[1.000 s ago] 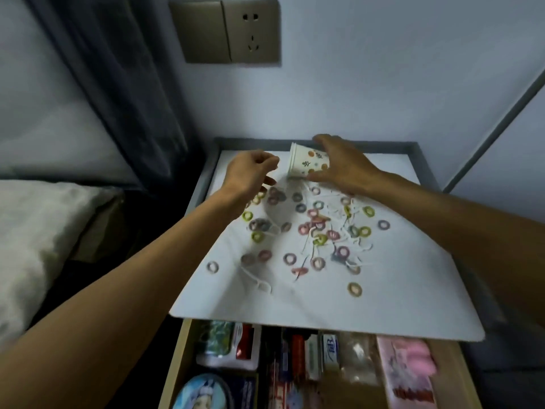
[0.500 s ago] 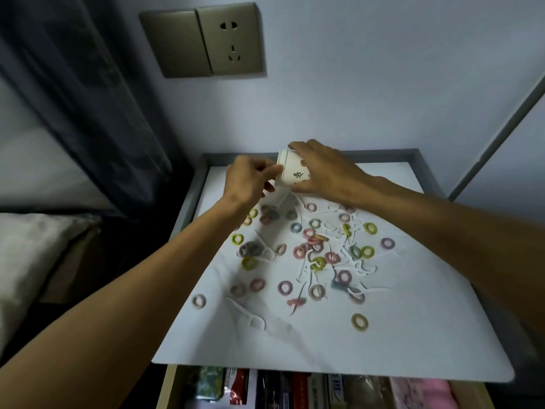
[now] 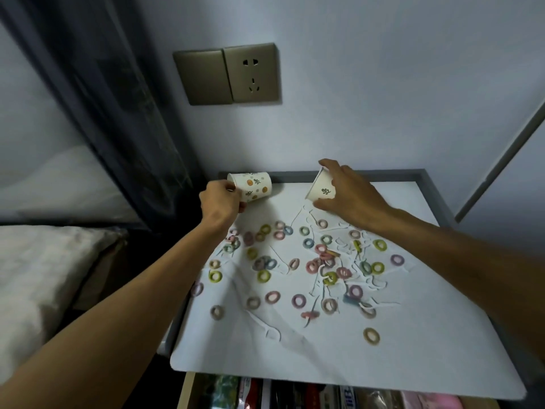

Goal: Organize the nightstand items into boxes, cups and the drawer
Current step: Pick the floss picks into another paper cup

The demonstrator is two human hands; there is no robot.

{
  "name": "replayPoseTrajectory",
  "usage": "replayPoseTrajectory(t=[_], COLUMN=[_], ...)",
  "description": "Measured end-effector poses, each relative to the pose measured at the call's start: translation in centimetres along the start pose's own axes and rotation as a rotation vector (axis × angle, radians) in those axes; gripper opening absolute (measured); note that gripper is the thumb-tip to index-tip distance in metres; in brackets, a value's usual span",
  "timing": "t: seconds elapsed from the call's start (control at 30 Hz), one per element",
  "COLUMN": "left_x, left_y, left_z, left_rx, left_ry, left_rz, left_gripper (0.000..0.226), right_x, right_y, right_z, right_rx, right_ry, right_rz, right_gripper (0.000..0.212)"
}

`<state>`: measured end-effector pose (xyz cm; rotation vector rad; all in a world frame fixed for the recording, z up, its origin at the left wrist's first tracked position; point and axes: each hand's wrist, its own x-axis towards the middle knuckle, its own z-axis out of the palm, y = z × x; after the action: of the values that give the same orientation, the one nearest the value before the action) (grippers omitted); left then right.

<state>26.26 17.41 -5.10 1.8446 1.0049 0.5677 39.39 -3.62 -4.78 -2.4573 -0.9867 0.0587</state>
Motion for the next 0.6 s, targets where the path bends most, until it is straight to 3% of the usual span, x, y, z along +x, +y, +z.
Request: replayPoseTrajectory(t=[0.1,0.23,0.43,0.6], left_x=[-0.4,-3.6,-12.1,-17.4], left_y=[-0.4,0.4,1.5,0.9], left_z=[-0.1,-1.0,-3.0,-4.9], left_rx=[0.126,0.151,-0.148,-0.209], left_ry=[0.01,0.056,-0.383,-0.568], left_rz=[-0.011,0.153,0.135,0.104], left_gripper=[0.036,0.055,0.083,0.1], right_x=[-0.7,-2.5,-7.4,-12.3], right_y=[-0.3,-2.0,-7.0,-8.9], right_z=[0.1,-0.7,-2.5,-1.1], right_rx=[0.048,0.258,0.809,0.849], right_ry=[0.001,-0.005,-0.187,-0.298], right_rz=[-0.001,0.019,0.258,0.297], right_gripper=[0.081,0.079,0.057,0.058])
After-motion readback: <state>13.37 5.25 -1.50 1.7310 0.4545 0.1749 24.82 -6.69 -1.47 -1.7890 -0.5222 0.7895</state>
